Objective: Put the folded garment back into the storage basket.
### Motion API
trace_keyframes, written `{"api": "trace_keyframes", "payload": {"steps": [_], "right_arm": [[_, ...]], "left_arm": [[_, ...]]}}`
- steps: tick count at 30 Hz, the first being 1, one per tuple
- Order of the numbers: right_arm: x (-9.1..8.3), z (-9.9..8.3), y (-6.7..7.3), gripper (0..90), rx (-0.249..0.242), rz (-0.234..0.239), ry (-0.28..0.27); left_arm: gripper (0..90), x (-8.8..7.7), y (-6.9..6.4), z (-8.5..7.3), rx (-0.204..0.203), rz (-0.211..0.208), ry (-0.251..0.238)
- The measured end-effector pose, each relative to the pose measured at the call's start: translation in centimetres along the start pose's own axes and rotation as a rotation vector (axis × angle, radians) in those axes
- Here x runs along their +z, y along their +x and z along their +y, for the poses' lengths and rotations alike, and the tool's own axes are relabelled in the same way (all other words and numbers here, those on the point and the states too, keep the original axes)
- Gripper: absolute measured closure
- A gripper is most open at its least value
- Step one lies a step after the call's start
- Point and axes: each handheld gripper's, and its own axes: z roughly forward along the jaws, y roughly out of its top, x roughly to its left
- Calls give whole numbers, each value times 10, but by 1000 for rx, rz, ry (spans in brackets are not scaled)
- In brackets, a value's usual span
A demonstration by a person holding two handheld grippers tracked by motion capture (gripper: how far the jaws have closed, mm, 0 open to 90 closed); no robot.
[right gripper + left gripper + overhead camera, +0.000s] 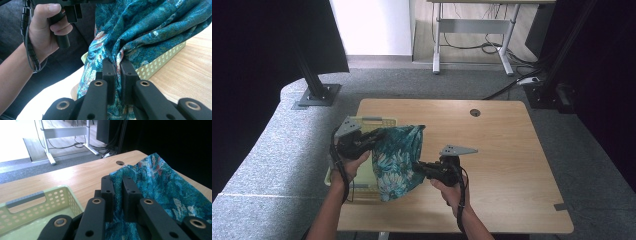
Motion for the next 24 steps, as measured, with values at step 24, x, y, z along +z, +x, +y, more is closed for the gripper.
{"api": "trace_keyframes", "payload": {"steps": [24], "right_arm": [[29, 11, 7, 837, -4, 5, 21]], "left_arm": [[814, -8, 22, 1, -6, 14, -5]]}}
